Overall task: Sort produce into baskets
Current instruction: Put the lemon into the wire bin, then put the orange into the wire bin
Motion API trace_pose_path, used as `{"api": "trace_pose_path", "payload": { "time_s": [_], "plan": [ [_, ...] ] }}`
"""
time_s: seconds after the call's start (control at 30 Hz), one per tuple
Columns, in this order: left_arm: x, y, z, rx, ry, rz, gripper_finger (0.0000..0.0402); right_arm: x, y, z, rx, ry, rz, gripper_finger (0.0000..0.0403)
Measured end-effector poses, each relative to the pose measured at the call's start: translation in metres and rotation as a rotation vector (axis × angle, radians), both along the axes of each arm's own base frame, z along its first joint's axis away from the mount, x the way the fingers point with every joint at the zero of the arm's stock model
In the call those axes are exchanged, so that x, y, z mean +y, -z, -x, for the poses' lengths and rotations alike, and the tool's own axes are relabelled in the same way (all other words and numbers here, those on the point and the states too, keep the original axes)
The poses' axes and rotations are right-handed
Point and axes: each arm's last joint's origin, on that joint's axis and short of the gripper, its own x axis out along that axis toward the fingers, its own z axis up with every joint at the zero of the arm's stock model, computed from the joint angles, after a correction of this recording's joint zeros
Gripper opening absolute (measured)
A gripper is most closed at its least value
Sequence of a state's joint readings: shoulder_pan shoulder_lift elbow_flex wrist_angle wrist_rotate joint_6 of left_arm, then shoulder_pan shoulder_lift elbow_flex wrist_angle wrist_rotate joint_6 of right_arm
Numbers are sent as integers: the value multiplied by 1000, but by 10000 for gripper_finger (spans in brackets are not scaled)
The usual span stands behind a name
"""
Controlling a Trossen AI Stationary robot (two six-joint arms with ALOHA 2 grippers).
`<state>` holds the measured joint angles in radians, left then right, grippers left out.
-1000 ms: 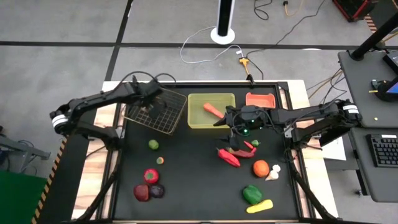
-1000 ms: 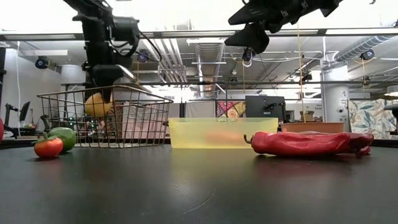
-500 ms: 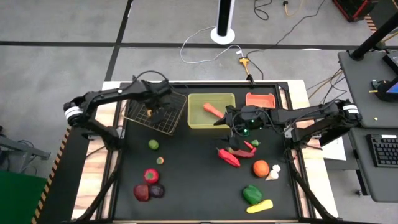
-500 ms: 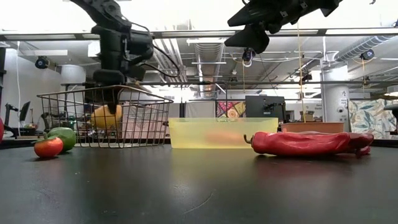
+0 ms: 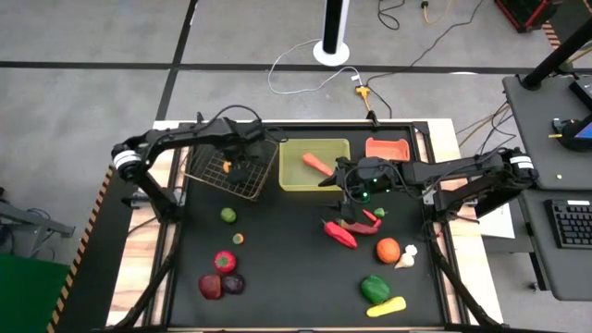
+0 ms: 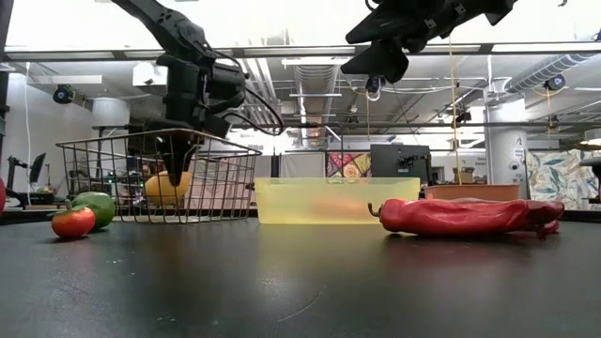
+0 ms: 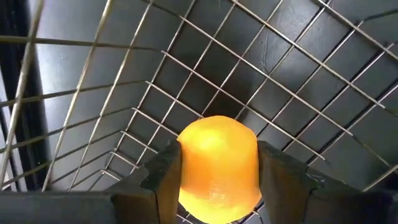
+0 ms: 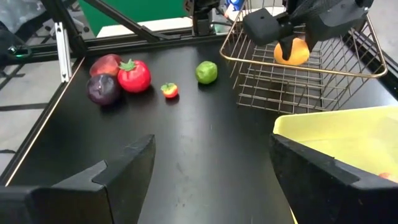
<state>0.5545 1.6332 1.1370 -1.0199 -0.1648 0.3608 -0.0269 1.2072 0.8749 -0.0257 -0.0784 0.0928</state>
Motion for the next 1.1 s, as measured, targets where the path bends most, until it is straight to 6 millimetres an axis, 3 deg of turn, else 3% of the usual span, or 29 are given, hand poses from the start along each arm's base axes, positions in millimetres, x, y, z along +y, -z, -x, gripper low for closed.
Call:
{"api": "trace_pose_path", "payload": {
  "time_s": [0.7,0.97,1.1],
  "plan": [
    [1,-1,-2,-12,-40,-15,239,0,0,0,0,1,-1,304],
    [-5,-36,9,-109,-6,-76,240,-1,0,0,7,51,-40,304],
    [-21,-65,24,-288,-64,-29,240,-2,3,2,35,84,-50,304]
  ]
}}
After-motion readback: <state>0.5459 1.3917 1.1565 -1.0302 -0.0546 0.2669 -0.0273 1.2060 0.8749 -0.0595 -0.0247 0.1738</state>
